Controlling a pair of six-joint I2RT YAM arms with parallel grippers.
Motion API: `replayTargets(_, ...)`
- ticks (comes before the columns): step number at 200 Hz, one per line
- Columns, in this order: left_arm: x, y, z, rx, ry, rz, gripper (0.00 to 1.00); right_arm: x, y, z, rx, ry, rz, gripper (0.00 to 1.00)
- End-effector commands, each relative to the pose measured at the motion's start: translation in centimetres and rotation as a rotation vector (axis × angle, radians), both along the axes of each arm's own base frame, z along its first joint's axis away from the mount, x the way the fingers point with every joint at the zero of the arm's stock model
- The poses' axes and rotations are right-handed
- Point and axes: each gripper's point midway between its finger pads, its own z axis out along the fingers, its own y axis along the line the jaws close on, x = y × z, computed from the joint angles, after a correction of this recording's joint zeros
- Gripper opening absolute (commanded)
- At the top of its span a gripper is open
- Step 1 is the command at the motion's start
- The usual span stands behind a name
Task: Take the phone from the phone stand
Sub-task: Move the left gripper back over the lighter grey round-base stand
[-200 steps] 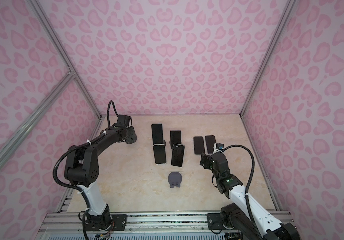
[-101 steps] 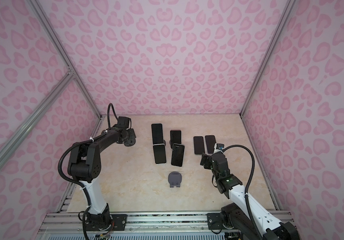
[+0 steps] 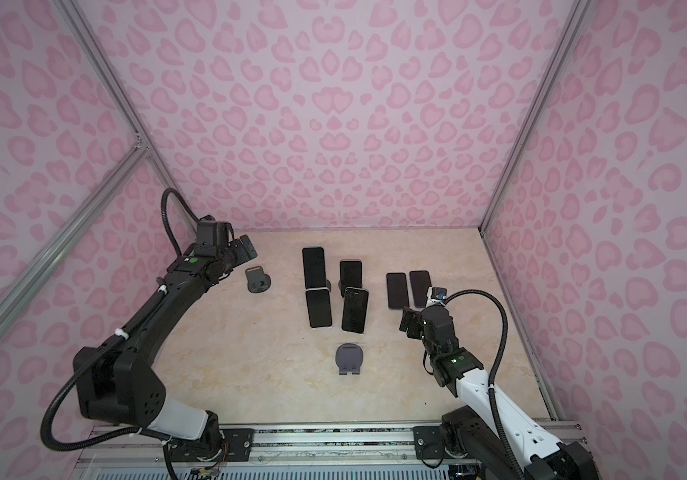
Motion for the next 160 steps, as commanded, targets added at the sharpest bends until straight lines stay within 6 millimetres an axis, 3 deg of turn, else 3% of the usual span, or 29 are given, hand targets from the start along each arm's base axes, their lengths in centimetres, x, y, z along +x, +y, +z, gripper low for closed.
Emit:
replayTargets(1,-5.3,-3.9,-1.2,-0.004,0.028,-0.089,0.98,0.0,-0.4,0.4,-0.01,-0.026,-0.02,0.91)
replayTargets(51,-15.4,-13.6,-5.4,-0.056,0.07,-0.353,0.99,-0.1,-0.4,0.4,-0.016,-0.017,-0.02,0.92)
replayTargets(83,-19.7,-19.8,-7.5,-0.088,0.137,-0.402,0.99,-0.1,-0.5,0.4,-0.043,-0.024,-0.031,0.91)
replayTargets(108,-20.8,-23.3,-9.2,-0.1,0.192,-0.357,0.99,-0.1,-0.4,0.4,-0.047,-0.023,-0.027,0.92)
replayTargets(134,-20.7,-25.1,-11.2,-0.004,0.25,-0.3,0.98,-0.1,-0.6,0.2,-0.058,-0.022,-0.035,0.92)
replayTargets(160,-21.2,-27.6,-11.3,0.082,0.227,-0.289,0.99,-0.1,-0.6,-0.1,-0.064,-0.018,-0.035,0.92)
